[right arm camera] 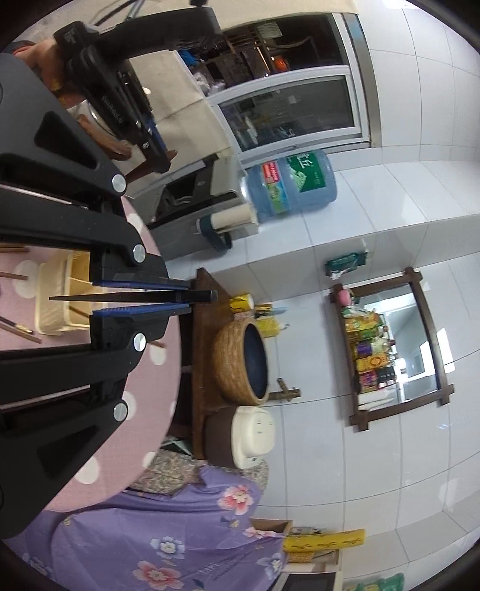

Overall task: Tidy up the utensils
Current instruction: 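Carry the wooden spoon and black chopstick over the cream holder, then lower both utensils into the holder and open both tools, then move both tools back toward the remaining chopsticks and spoon, then close the left tool on a wooden chopstick while the right tool grips the metal spoon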

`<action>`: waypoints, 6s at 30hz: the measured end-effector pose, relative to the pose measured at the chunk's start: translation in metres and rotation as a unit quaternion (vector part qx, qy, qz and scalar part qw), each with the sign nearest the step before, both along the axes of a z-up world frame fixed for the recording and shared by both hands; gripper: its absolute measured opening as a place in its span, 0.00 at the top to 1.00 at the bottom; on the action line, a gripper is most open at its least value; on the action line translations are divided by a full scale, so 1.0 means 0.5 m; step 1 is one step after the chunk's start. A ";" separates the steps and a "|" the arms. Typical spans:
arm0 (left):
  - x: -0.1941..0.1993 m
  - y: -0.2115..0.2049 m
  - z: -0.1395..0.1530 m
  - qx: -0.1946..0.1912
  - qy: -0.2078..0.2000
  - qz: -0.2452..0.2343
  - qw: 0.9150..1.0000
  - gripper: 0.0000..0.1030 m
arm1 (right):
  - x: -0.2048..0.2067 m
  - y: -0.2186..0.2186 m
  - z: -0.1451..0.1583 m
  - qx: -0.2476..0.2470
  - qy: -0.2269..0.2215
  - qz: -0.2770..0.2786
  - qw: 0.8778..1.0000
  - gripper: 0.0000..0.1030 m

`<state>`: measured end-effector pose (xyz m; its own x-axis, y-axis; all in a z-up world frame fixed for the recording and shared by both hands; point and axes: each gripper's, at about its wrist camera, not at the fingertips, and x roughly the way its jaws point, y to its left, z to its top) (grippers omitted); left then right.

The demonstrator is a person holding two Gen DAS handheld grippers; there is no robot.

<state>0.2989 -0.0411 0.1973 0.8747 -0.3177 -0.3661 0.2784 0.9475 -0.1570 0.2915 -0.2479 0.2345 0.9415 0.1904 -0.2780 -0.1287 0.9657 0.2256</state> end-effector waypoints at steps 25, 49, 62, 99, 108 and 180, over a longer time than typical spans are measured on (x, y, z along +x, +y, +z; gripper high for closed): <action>0.151 -0.028 -0.220 0.025 0.118 0.023 0.992 0.85 | 0.155 0.051 -0.207 -0.007 0.099 -0.011 0.995 0.92; 0.043 -0.007 -0.230 0.019 0.068 0.012 0.997 0.19 | 0.111 0.008 -0.240 0.003 0.059 -0.045 0.997 0.50; -0.080 0.092 -0.349 0.014 0.119 0.057 0.991 0.05 | -0.022 0.024 -0.376 -0.057 0.115 -0.031 0.991 0.35; -0.116 0.042 -0.539 0.093 0.230 0.047 0.968 0.54 | -0.096 0.058 -0.592 -0.079 0.242 -0.002 0.967 0.36; -0.126 0.064 -0.539 0.125 0.230 0.069 0.963 0.54 | -0.099 0.064 -0.586 -0.086 0.239 -0.002 0.967 0.36; -0.080 0.062 -0.542 0.103 0.252 0.078 0.959 0.59 | 0.019 0.209 -0.630 -0.194 0.307 0.181 0.914 0.63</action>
